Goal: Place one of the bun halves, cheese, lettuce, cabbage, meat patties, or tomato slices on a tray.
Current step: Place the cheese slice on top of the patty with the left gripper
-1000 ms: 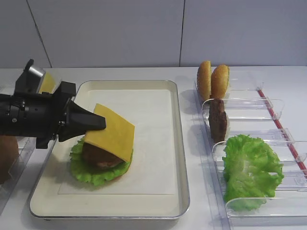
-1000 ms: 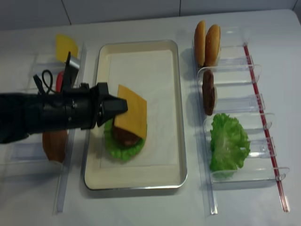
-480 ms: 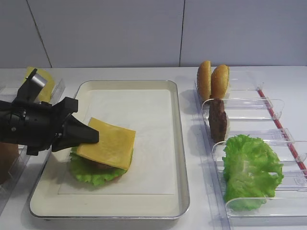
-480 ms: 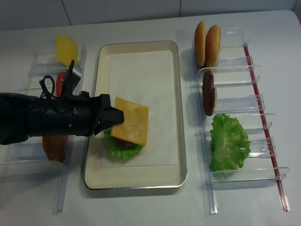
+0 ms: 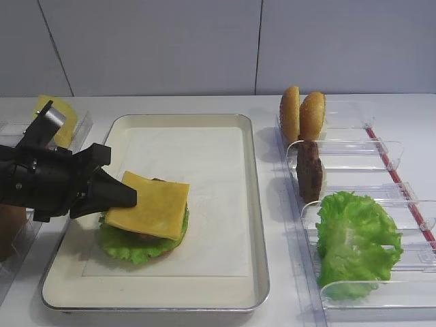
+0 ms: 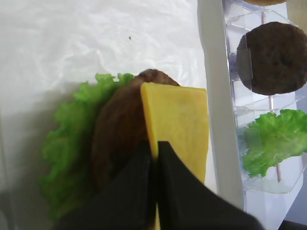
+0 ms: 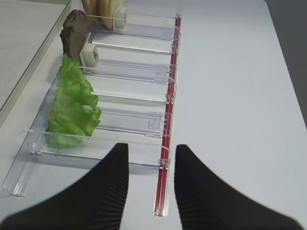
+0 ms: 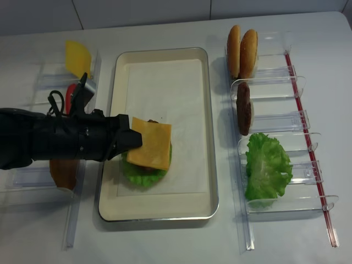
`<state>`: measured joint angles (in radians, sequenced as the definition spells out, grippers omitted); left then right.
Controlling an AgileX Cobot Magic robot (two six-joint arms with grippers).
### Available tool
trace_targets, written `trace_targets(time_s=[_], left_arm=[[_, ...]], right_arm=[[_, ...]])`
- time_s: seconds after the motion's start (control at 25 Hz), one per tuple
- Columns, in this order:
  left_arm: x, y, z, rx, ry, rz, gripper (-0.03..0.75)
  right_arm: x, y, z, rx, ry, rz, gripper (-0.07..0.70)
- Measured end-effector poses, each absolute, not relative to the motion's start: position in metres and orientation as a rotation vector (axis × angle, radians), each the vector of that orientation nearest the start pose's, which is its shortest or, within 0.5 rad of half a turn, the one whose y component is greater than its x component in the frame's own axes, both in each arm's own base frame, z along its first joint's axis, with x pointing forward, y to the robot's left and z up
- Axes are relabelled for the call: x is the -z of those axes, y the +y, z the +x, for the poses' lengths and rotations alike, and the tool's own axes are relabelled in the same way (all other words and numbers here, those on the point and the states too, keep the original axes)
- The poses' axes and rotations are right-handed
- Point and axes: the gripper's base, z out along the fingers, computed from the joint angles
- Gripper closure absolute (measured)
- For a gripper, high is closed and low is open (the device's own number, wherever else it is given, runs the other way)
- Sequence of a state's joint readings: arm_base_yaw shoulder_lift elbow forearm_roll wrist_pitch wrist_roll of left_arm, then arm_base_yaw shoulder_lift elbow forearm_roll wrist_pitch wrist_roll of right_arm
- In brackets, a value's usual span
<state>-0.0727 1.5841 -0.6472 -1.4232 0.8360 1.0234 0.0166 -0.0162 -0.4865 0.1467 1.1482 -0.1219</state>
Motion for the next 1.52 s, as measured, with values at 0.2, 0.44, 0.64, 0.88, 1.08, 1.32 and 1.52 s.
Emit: trace_targets(time_s=[0.2, 0.44, 0.64, 0.88, 1.08, 1.32, 1.52], left_arm=[[-0.179, -0.085, 0.252, 1.213, 2.522, -0.006, 0.656], [-0.179, -0.086, 0.251, 1.227, 2.52, -0.002, 0.552], [-0.18, -0.086, 0.251, 1.238, 2.519, -0.005, 0.525], [-0.182, -0.086, 0.253, 1.239, 2.529, -0.008, 0.505], [-0.185, -0.087, 0.254, 1.244, 2.544, 0.013, 0.503], [-0.184, -0.087, 0.252, 1.234, 2.576, 0.046, 0.503], [-0.189, -0.086, 0.257, 1.213, 2.581, 0.068, 0.503]], right_arm=[[-0.267, 0.012, -0.01, -0.115, 2.116, -0.162, 0.374], [-0.267, 0.012, -0.01, -0.115, 2.116, -0.162, 0.373], [-0.267, 0.012, -0.01, -0.115, 2.116, -0.162, 0.374], [-0.267, 0.012, -0.01, -0.115, 2.116, -0.162, 0.374], [-0.267, 0.012, -0.01, -0.114, 2.115, -0.164, 0.374], [-0.267, 0.012, -0.01, -0.114, 2.115, -0.164, 0.374], [-0.267, 0.012, -0.01, -0.115, 2.115, -0.162, 0.373]])
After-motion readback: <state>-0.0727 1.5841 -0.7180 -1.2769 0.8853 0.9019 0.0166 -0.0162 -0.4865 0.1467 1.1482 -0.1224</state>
